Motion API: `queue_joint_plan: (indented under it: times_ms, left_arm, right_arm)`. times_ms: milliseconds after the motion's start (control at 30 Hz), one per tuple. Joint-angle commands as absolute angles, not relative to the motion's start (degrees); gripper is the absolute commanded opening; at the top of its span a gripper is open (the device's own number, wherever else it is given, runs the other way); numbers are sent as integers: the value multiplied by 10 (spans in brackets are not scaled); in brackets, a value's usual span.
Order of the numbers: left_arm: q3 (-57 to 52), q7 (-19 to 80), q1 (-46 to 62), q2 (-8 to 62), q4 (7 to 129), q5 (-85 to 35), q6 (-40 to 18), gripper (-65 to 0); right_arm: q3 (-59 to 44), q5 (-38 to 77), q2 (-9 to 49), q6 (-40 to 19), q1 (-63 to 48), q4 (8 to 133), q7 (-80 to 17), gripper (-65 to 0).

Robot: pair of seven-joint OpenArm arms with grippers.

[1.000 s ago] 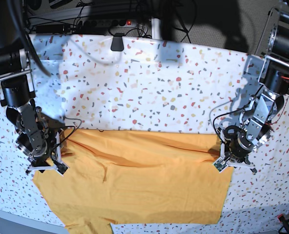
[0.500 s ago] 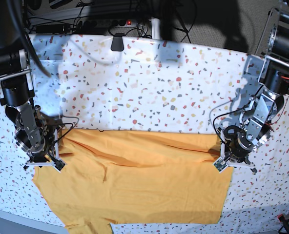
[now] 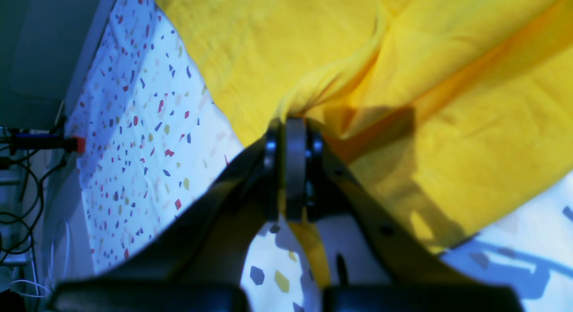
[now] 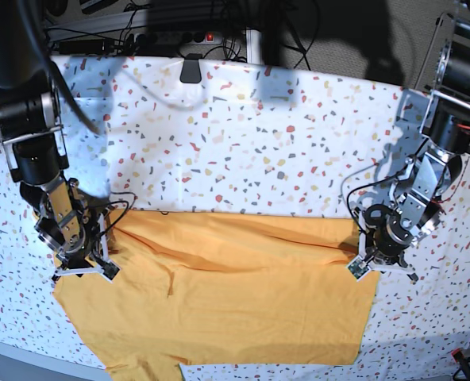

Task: Fold the T-shirt properly
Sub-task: 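Lower the folded edge onto the shirt and open both grippers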

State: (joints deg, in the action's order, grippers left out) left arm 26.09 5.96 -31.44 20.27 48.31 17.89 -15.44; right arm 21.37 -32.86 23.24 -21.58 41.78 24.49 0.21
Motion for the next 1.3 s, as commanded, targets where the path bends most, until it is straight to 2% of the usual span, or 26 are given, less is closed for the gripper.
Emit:
queue_joint_plan:
  times_ms: [0, 133, 567, 833, 1133, 1267]
  left_arm:
    - [256, 47, -334, 208, 491, 175, -147, -650]
    - [256, 47, -334, 208, 491, 175, -147, -650]
    - [256, 60, -334, 208, 491, 175, -147, -650]
    - [256, 76, -334, 208, 491, 175, -147, -650]
    - [256, 78, -334, 208, 491, 175, -147, -650]
    - [256, 76, -334, 208, 491, 175, -147, -650]
  right_arm:
    - [210, -329, 236, -198, 444, 249, 11, -499]
    - [210, -328, 232, -192, 450, 248, 10, -650]
    - [210, -322, 231, -175, 521, 248, -31, -650]
    - [210, -330, 230, -117, 543, 248, -32, -650]
    - [210, -279, 216, -115, 538, 248, -30, -650]
    - [210, -279, 215, -112, 535, 248, -26, -354]
